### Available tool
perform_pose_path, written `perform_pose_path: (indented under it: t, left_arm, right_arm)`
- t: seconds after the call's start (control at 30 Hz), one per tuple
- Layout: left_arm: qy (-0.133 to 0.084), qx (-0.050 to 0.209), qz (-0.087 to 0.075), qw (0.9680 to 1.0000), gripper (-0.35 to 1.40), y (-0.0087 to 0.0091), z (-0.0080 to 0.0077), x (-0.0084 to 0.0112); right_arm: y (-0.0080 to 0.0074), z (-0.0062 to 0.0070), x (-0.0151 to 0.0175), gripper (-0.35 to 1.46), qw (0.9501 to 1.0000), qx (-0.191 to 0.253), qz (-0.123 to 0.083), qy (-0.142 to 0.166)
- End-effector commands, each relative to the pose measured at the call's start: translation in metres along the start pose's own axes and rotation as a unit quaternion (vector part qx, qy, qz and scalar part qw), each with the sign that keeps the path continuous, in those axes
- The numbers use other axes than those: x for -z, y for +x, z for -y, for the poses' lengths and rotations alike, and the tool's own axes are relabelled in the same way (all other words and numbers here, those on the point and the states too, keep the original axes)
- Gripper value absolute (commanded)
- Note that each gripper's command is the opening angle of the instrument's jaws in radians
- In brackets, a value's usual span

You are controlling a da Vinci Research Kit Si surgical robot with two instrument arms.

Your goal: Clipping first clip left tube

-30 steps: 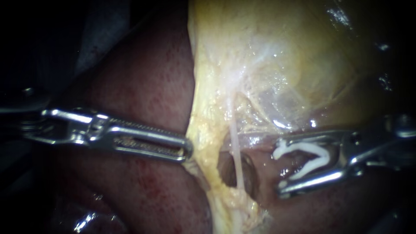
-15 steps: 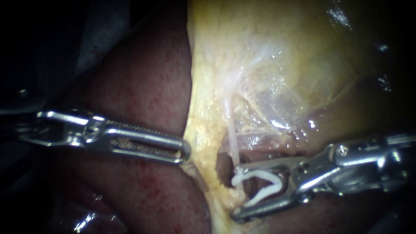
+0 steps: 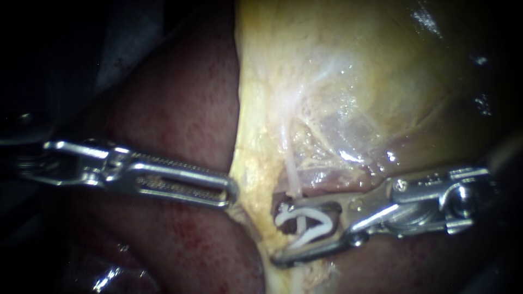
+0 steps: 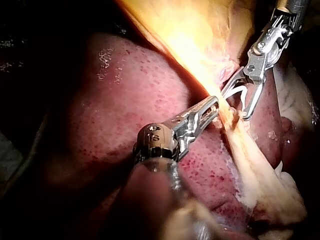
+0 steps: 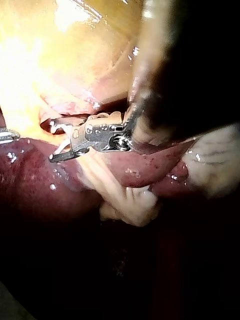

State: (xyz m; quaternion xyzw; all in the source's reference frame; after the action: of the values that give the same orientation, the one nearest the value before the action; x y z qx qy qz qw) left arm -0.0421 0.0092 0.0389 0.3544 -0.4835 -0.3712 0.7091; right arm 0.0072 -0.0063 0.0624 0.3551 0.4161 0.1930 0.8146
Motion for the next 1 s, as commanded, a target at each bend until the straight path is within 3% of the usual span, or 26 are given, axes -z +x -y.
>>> perform_pose_path:
  t: [0.03,0.63,1.0]
  left_arm:
    - [0.000,0.000,0.000,1.0000,-0.35,0.0000,0.0000,0.0000]
    - [-0.001,0.000,0.000,1.0000,-0.35,-0.0001,0.0000,-0.0001]
    - [-0.001,0.000,0.001,1.0000,-0.35,-0.0001,0.0001,-0.0003]
  right_arm:
    - [0.0001,0.0001,-0.0003,0.60,1.0000,0.000,0.000,0.001]
    - [0.0009,0.0008,-0.0034,0.48,0.9985,0.004,0.030,0.047]
    - [0.0012,0.0003,-0.0042,0.40,0.9987,0.005,0.028,0.042]
